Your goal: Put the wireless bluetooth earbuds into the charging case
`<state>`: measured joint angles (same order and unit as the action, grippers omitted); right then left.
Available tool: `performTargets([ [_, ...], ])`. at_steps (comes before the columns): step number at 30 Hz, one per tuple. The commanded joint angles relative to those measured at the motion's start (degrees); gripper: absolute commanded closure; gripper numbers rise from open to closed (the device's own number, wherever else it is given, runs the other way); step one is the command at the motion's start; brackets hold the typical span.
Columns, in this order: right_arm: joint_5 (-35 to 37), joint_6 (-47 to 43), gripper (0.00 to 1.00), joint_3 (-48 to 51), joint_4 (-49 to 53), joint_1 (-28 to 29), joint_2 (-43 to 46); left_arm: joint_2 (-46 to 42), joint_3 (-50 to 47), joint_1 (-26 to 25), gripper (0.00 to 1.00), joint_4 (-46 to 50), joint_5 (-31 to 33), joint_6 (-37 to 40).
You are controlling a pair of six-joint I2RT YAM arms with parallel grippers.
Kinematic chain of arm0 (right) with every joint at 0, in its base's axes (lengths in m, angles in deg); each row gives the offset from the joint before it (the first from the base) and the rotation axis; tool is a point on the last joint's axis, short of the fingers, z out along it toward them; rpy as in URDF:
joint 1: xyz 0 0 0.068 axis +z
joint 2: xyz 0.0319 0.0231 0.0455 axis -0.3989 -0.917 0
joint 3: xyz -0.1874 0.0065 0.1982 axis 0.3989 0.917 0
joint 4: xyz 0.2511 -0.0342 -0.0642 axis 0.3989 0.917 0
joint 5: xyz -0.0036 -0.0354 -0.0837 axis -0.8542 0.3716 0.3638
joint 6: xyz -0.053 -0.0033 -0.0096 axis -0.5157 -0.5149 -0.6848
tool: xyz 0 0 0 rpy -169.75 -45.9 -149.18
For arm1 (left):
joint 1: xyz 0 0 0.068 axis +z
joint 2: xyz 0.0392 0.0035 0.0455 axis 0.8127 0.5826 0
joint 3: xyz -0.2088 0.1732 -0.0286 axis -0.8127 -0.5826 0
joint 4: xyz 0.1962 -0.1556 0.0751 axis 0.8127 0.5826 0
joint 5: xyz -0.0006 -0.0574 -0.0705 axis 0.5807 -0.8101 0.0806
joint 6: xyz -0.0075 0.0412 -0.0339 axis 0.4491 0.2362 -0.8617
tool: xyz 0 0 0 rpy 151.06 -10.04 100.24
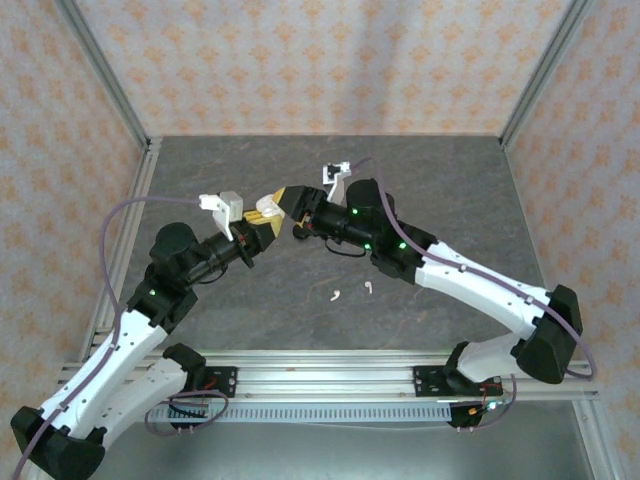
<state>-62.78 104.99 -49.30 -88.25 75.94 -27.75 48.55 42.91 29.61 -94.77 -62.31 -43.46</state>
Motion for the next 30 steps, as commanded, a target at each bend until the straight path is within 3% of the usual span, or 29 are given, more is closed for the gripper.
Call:
performTargets([
  [1,1.7,-2.6,0.45,-1.2,5.7,-1.1,3.9,-2.2,-1.2,0.0,1.0,-2.1,0.7,3.2],
  [3,2.2,-4.3,0.45,-2.6,13.4,-2.5,5.4,-3.4,-1.4,0.0,1.0,-1.1,0.6,4.5],
  [8,6.2,-11.9,0.46,-6.4,44.8,-9.3,7.1,-7.0,-2.8,0.0,1.0,1.6,0.1,8.1],
  [11,8.2,-15.4,0.47,-2.4,54.9,-12.2,7.0,-8.9,-4.2,0.0,1.0,2.4,-1.4,9.7],
  [15,8.9,-16.6,0.51,6.2,57.5,-13.8,6.4,-11.2,-7.6,-0.3,1.0,-0.4,-4.0,10.1],
  [21,5.0,-17.6,0.53,16.4,49.6,-15.2,3.5,-11.7,-9.6,-5.1,1.0,-1.3,-4.4,13.2],
  [24,2.7,-19.6,0.53,16.4,48.3,-15.7,-0.6,-9.8,-8.3,-9.9,1.0,1.0,-3.2,16.1],
  [30,5.4,-26.4,0.53,12.1,51.6,-15.9,-9.5,-5.1,-7.5,-17.3,1.0,-0.8,-1.5,18.2],
])
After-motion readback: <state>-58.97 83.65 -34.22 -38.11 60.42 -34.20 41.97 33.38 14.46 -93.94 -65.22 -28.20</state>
